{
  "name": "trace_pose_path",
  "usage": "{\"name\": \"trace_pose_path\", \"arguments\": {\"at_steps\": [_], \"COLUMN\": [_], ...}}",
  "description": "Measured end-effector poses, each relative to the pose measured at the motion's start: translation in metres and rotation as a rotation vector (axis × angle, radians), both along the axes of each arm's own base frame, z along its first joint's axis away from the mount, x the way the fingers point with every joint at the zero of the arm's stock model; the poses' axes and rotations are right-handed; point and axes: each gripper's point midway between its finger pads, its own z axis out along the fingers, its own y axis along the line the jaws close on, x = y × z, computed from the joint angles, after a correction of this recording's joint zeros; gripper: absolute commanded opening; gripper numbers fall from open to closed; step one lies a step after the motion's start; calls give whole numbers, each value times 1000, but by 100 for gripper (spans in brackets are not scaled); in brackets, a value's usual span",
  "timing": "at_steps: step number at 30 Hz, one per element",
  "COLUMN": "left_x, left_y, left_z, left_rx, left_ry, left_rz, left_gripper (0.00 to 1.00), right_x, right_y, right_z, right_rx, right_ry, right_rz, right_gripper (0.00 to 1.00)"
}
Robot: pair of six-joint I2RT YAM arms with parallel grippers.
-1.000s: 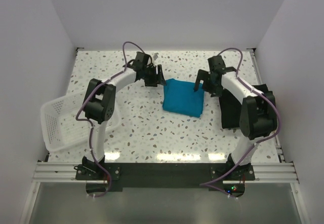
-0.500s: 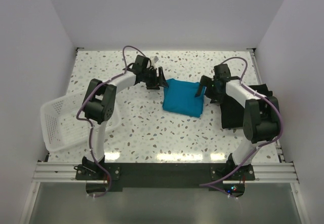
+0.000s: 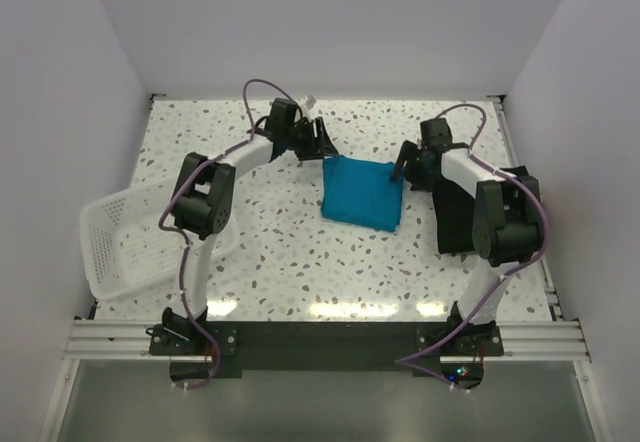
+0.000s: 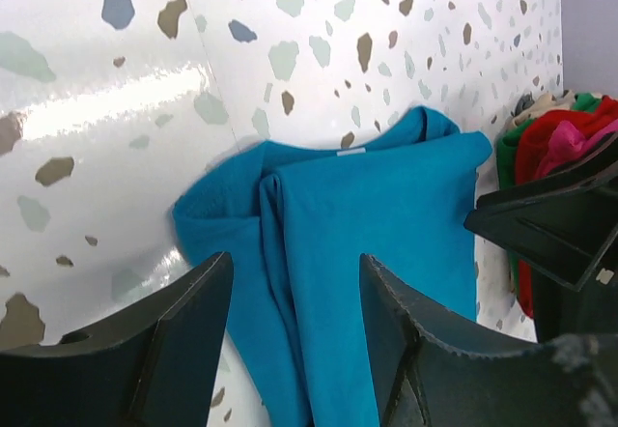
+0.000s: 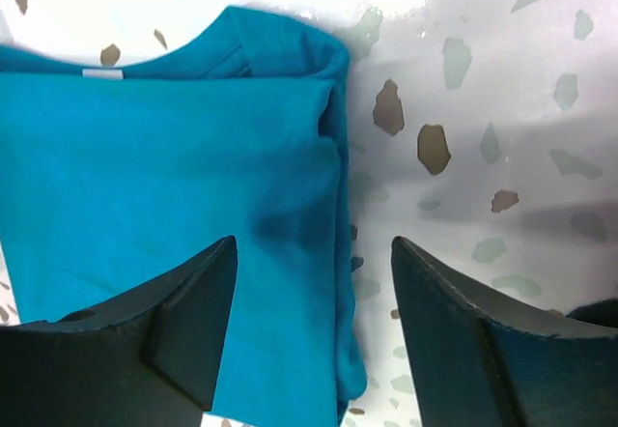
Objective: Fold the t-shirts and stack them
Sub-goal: Fold the tshirt
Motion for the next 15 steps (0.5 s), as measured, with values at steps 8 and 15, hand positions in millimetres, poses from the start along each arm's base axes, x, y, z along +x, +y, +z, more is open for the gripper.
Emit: {"name": "trace_pose_path", "arguments": {"at_steps": [8, 15], "left_x": [27, 38], "left_y": [-12, -18], "left_z": [-16, -21], "left_rx": [-11, -4], "left_ry": [-20, -35], "left_rz": [23, 31], "left_gripper": [56, 52], "right_x": [18, 43], "right_y": [-9, -6], "right_z": [-3, 0], "right_rx": [-49, -45], "right_ry": [-25, -60], "right_rz": [-37, -43], "right_gripper": [59, 50]}}
